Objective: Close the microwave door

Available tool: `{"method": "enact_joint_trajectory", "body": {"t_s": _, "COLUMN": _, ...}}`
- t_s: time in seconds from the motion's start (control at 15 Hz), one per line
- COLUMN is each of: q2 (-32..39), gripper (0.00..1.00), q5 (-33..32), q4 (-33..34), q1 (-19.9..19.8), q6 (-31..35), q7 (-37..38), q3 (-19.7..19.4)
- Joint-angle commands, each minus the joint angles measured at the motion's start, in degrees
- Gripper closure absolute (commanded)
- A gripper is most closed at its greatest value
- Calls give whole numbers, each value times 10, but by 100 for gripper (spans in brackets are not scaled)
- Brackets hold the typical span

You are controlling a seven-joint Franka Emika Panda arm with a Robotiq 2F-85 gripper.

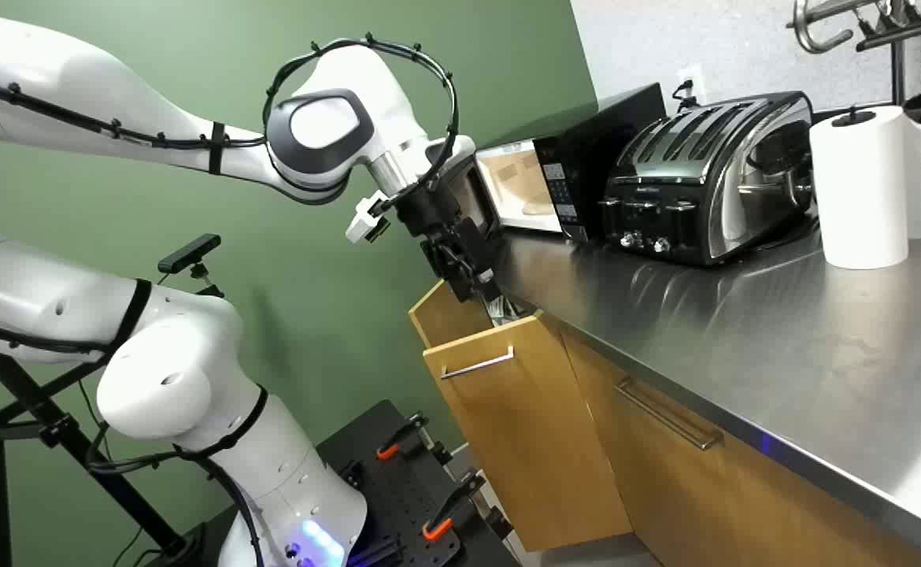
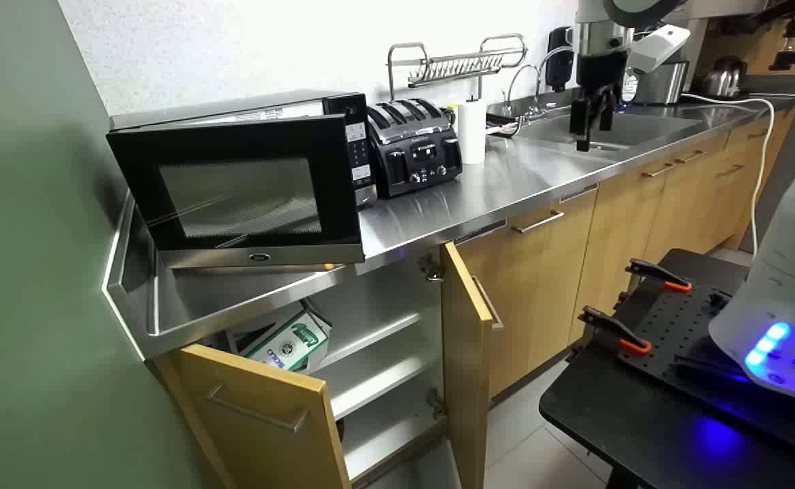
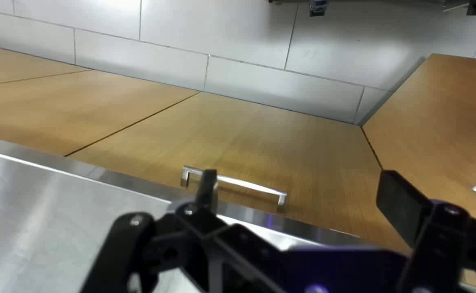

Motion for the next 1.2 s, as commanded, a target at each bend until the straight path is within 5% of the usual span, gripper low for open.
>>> {"method": "enact_joint_trajectory", "body": {"t_s": 0.0, "q2": 0, "gripper": 0, "q5": -1, "q4": 1, "q1": 3, "q6": -2, "q7": 1, "q3": -2}}
{"method": "enact_joint_trajectory", "body": {"t_s": 0.33, "q2": -3, "gripper": 0, "q5": 3, "q4": 2, "q1": 9, "q6": 3, "q7": 4, "q3": 1}}
{"method": "enact_joint_trajectory", "body": {"t_s": 0.6, "q2": -42, "gripper": 0, "q5": 29, "q4": 4, "q1": 72, "q6": 7, "q7": -8, "q3": 32}}
{"method": "enact_joint_trajectory", "body": {"t_s": 1.13, "q2": -73, "gripper": 0, "q5": 27, "q4": 65, "q1": 222, "q6": 1, "q7": -20, "q3": 162}}
